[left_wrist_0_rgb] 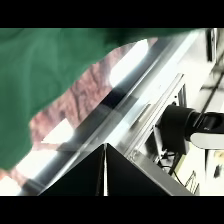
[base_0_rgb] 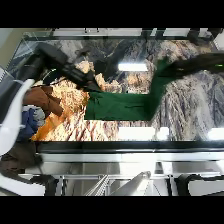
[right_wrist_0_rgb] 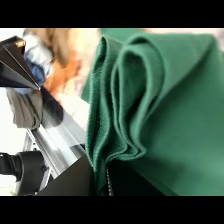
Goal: Fold the shirts.
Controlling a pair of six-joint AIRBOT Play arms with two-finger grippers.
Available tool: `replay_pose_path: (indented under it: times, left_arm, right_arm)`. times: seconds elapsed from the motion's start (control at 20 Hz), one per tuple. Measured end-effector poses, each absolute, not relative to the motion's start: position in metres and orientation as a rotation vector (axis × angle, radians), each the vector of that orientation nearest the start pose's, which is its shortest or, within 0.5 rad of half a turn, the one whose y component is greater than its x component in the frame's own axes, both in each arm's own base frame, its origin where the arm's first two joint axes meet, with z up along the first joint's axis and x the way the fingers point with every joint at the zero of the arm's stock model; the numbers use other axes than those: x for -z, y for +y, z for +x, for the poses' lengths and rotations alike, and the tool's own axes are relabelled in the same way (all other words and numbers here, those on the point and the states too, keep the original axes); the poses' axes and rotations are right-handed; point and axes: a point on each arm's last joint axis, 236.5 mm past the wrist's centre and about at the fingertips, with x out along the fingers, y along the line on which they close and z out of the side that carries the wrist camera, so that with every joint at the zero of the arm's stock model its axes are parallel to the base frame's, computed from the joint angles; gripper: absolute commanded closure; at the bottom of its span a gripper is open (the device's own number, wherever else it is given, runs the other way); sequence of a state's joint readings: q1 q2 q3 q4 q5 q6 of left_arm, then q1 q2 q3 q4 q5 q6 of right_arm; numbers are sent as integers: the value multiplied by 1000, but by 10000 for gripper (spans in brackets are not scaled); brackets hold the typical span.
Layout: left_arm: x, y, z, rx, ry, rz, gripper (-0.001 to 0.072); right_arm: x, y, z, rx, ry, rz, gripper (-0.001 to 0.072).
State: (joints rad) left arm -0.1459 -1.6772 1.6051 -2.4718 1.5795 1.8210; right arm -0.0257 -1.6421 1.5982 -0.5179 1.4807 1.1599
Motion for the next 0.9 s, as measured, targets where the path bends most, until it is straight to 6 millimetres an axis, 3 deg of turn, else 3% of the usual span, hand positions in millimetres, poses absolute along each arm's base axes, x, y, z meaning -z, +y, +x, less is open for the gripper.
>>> replay_pose_path:
  times: [0.05,0.1,0.15,0.25,0.3,0.4,0.45,0.55,0.7,0.8,0.9]
  left_arm:
    - [-70,-230,368,957,1463,-462,678]
    - [-65,-217,363,925,1465,-481,679]
    - [-62,-207,357,903,1463,-501,678]
    - [-51,-191,342,859,1473,-541,678]
    - [-45,-185,335,841,1477,-559,678]
    - [-36,-175,319,814,1485,-587,678]
    - [-32,-172,311,807,1490,-595,678]
    - [-29,-164,299,790,1485,-612,678]
    - [-29,-152,286,763,1461,-636,678]
    - [-30,-143,281,738,1438,-654,678]
    - [-31,-135,276,714,1418,-670,678]
  right_arm:
    - [-105,233,430,-1002,1142,528,561]
    - [-92,275,428,-1022,1139,504,202]
    - [-77,311,424,-1036,1141,486,144]
    - [-44,371,411,-1049,1161,462,359]
    - [-27,389,405,-1045,1180,454,347]
    - [-6,401,399,-1039,1213,447,348]
    - [-2,397,400,-1033,1227,453,348]
    - [-4,369,413,-1009,1248,484,348]
    - [-23,296,436,-948,1271,576,343]
    - [-29,233,450,-854,1276,663,127]
    - [-23,181,454,-758,1289,750,131]
